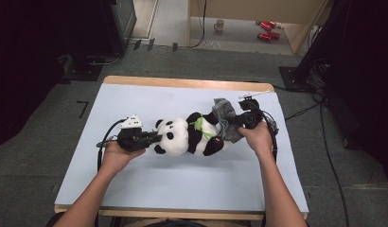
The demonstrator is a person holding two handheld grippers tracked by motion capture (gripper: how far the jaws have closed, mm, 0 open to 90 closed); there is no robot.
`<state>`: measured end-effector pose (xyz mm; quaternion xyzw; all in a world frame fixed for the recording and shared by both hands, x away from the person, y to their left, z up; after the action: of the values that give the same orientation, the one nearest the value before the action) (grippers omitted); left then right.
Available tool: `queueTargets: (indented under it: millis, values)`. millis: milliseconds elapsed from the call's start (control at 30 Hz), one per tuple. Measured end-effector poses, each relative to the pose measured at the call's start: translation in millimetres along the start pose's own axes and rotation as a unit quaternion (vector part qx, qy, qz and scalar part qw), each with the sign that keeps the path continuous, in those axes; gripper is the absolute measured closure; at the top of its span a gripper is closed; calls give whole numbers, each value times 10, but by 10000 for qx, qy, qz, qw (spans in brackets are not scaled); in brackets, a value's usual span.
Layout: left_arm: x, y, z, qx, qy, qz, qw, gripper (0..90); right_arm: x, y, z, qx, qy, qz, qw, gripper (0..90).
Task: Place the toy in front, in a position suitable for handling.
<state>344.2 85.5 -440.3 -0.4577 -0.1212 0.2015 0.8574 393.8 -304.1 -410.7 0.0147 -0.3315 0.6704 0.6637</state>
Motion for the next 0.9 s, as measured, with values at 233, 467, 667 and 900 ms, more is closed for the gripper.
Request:
queueTargets:
  millis: [233, 467, 667, 900]
  values:
    - [16, 12, -1, 62, -4, 9, 10000, 797, -148, 25, 10, 16, 146, -123, 9998, 807]
    - [13, 10, -2, 52, -8, 8, 10000, 797, -205, -25, 121, -153, 133, -285, 9994, 807]
    - [9, 6, -2, 44, -10, 1, 10000, 797, -17, -136, 244, -330, 38, -67, 9994, 807]
    - [4, 1, -1, 32, -6, -9, 10000, 797, 302, -268, 288, -452, -119, 220, 9987, 807]
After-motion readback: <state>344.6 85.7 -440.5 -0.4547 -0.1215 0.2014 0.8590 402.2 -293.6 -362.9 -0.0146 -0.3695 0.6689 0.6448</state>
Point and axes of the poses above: each handheld gripper's, and its own axes: z roughly backward along the jaws, y roughly out of its underside, x roughly to its left, the point moved 1 cm from there along -z, roughly forward along the jaws, and after that the axes turned 15 degrees about -z, right-handed, at the moved point
